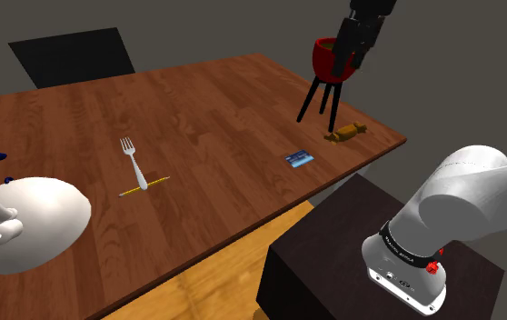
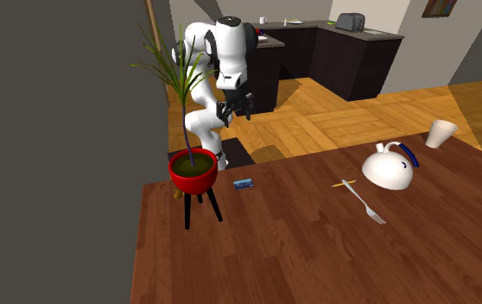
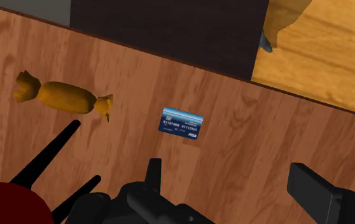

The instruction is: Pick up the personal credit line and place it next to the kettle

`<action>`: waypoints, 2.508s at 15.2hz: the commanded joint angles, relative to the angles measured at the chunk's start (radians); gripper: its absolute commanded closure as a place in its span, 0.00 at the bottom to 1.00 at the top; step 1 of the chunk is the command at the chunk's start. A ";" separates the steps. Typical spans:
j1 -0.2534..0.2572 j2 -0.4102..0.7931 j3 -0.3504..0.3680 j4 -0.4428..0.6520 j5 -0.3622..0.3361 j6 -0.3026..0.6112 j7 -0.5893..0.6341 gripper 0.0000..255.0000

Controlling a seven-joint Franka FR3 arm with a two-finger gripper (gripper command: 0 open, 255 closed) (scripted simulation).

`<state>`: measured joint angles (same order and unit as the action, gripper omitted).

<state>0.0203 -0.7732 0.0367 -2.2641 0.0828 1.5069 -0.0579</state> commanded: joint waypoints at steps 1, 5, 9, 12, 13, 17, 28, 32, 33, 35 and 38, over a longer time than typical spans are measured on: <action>0.000 0.000 0.000 0.000 0.000 0.000 0.000 0.00; 0.079 -0.109 -0.118 -0.218 0.001 0.182 -0.282 0.00; 0.157 -0.162 -0.259 -0.389 -0.006 0.356 -0.577 0.00; 0.225 -0.155 -0.386 -0.481 -0.014 0.482 -0.810 0.00; 0.251 -0.143 -0.432 -0.505 -0.016 0.523 -0.891 0.00; 0.391 -0.055 -0.638 -0.558 -0.011 0.680 -1.230 0.00; 0.690 0.132 -0.914 -0.592 0.080 0.927 -1.597 0.00; 0.699 0.139 -0.919 -0.594 0.085 0.937 -1.600 0.00; 0.699 0.139 -0.919 -0.594 0.085 0.937 -1.601 0.00; 0.699 0.139 -0.919 -0.594 0.085 0.937 -1.601 0.00; 0.699 0.139 -0.919 -0.594 0.085 0.937 -1.600 1.00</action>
<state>0.7194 -0.6346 -0.8822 -2.8583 0.1680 2.4440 -1.6584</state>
